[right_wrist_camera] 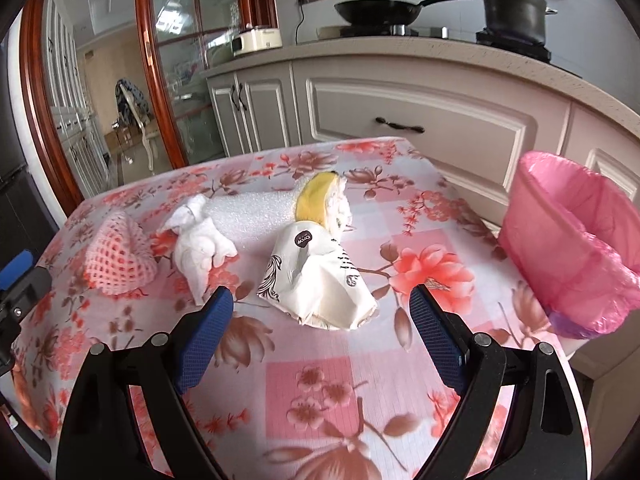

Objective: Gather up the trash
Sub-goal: 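Grasp the pink foam fruit net with the left tool while the right tool grasps the printed paper bag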

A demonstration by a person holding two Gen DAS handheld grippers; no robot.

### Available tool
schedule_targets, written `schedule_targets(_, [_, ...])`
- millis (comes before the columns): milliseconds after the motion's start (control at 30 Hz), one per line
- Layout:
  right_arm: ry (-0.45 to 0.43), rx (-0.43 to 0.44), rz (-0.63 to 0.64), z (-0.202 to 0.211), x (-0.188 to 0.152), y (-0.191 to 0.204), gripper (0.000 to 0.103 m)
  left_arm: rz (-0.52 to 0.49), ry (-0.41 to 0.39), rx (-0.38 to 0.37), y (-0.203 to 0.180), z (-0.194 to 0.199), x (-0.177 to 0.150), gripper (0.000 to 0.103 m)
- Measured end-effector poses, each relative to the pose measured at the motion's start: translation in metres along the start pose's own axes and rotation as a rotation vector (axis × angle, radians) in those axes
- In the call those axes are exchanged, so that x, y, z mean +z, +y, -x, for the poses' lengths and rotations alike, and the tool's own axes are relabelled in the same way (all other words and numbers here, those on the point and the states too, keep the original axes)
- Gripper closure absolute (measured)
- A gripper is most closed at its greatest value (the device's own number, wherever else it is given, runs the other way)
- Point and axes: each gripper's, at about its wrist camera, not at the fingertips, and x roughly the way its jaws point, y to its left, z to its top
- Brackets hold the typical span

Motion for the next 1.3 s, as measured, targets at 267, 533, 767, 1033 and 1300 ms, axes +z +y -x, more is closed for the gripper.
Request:
schedule_targets(267, [0.059,0.007,0.068,-0.031,0.011,0.005,0.018,-0.066,0.051,0.001,0.004,-0.023,0.0,0.005])
schedule_targets(533, [0.128,0.036,0.118,-0.056,0.022,0.003,0.018,-0.093,0.073,-0.028,0.01,-0.045,0.008,0.005])
schedule_targets(767, [0.161,0.054,0.145,-0.064,0.015,0.005,0.031,-0.147,0.089,-0.06,0.006,-0.066,0.021,0.005])
schedule_targets(1033, [0.14,0.065,0.117,-0.058,0.012,0.004,0.033,-0.191,0.151,-0.085,0.001,-0.096,0.025,0.005])
schedule_targets(1300, [0.122,0.067,0.088,-0.048,0.011,0.002,0.033,-0.187,0.183,-0.116,-0.006,-0.111,0.018,0.013])
